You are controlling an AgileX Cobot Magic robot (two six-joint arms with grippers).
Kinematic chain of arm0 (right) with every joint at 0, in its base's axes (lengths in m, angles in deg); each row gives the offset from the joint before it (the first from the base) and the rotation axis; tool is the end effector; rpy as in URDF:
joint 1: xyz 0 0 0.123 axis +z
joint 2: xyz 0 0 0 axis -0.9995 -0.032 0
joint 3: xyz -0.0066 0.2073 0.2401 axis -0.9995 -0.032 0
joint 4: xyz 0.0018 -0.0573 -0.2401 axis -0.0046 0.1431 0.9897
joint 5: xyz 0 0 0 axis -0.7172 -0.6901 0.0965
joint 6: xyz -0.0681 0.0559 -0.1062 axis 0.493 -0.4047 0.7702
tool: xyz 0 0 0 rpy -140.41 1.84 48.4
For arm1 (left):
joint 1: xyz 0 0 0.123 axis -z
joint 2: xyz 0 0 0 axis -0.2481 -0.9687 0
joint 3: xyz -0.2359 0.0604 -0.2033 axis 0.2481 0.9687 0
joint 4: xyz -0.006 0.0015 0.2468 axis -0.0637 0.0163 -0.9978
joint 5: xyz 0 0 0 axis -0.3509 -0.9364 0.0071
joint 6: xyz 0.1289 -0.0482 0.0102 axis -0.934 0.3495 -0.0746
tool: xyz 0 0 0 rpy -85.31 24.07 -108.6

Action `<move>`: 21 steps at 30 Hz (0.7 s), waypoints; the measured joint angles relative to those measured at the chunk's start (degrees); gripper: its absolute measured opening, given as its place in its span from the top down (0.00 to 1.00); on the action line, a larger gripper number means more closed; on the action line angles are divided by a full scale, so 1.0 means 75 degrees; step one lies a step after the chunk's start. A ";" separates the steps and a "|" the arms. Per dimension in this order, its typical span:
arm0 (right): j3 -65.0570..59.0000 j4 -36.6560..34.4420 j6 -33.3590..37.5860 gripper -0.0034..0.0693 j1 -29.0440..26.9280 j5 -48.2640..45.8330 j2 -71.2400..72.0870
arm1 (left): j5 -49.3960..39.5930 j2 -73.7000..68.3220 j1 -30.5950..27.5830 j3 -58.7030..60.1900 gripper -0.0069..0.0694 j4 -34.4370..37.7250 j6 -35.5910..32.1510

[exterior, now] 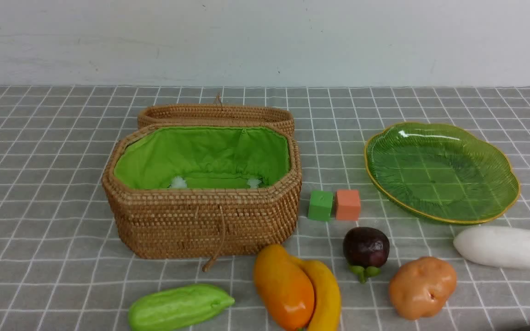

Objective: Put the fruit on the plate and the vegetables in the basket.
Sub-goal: Take a chayote with your left arm and place it on the basket on the left.

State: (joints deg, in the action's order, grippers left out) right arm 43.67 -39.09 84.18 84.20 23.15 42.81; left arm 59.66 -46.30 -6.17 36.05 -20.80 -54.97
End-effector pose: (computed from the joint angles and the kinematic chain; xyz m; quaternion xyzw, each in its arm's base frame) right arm 0.0590 -0.0071 0.1590 0.0130 0.8064 -0.0447 0.5896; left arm 0.0606 0.0046 0.1556 0.0512 0.8058 0.0124 0.5898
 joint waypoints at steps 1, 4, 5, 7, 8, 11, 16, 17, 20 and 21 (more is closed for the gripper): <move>0.0000 0.0000 0.0000 0.62 0.0000 0.0000 0.0000 | 0.0000 0.0000 0.0000 0.0000 0.60 0.0000 0.0000; 0.0000 0.0000 0.0000 0.62 0.0000 0.0000 0.0000 | 0.0000 0.0000 0.0000 0.0000 0.60 0.0000 0.0000; 0.0000 0.0000 0.0000 0.62 0.0000 0.0000 0.0000 | 0.0000 0.0000 0.0000 0.0000 0.60 0.0000 0.0000; 0.0000 0.0000 0.0000 0.62 0.0000 0.0000 0.0000 | 0.0000 0.0000 0.0000 0.0000 0.60 0.0000 0.0000; 0.0000 0.0000 0.0000 0.62 0.0000 0.0000 0.0000 | 0.0000 0.0000 0.0000 0.0000 0.60 0.0000 0.0000; 0.0000 0.0000 0.0000 0.62 0.0000 0.0000 0.0000 | 0.0000 0.0000 0.0000 0.0000 0.60 0.0000 0.0000; 0.0000 0.0000 0.0000 0.62 0.0000 0.0000 0.0000 | 0.0000 0.0000 0.0000 0.0000 0.60 0.0000 0.0000; 0.0000 0.0000 0.0000 0.62 0.0000 0.0000 0.0000 | 0.0000 0.0000 0.0000 0.0000 0.60 0.0000 0.0000; 0.0000 0.0000 0.0000 0.62 0.0000 0.0000 0.0000 | 0.0000 0.0000 0.0000 0.0000 0.60 -0.0061 0.0000; 0.0000 0.0000 0.0000 0.62 0.0000 0.0000 0.0000 | 0.0000 0.0000 0.0000 0.0000 0.60 -0.0121 0.0000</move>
State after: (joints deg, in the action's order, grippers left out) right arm 43.67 -39.09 84.18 84.20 23.15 42.81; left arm 59.66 -46.30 -6.17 36.05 -21.71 -54.97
